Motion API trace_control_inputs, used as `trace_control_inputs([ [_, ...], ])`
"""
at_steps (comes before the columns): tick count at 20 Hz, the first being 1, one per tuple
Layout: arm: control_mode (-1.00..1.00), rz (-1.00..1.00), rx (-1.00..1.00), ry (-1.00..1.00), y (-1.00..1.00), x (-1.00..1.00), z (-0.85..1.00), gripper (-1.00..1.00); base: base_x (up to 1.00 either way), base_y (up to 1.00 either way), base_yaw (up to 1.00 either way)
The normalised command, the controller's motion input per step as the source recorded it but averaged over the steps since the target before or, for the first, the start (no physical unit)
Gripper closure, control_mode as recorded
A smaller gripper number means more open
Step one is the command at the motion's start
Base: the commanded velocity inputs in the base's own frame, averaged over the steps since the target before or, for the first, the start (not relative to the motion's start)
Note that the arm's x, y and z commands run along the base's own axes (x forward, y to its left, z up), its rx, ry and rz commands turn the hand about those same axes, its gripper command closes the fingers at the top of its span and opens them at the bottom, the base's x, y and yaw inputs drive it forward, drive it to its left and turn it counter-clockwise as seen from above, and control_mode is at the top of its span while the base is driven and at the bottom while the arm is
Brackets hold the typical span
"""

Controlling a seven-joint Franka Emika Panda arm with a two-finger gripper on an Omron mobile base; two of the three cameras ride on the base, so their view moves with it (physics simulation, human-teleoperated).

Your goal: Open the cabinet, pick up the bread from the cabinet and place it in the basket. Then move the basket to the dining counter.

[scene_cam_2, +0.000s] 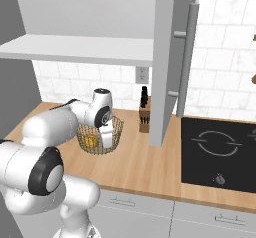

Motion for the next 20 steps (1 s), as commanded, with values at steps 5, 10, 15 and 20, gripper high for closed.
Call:
trace_control_inputs([
  [5,-1.0,-0.09,0.0,-0.01,0.0,-0.34,0.38,1.0,0.0,0.0,0.0],
  [10,-1.0,0.0,0.0,0.0,0.0,-0.45,0.71,1.0,0.0,0.0,0.0],
  [15,-1.0,0.0,-0.05,0.0,0.02,-0.6,0.71,1.0,0.0,0.0,0.0],
  [20,-1.0,0.0,-0.06,-0.06,0.0,-0.83,0.59,1.0,0.0,0.0,0.0],
])
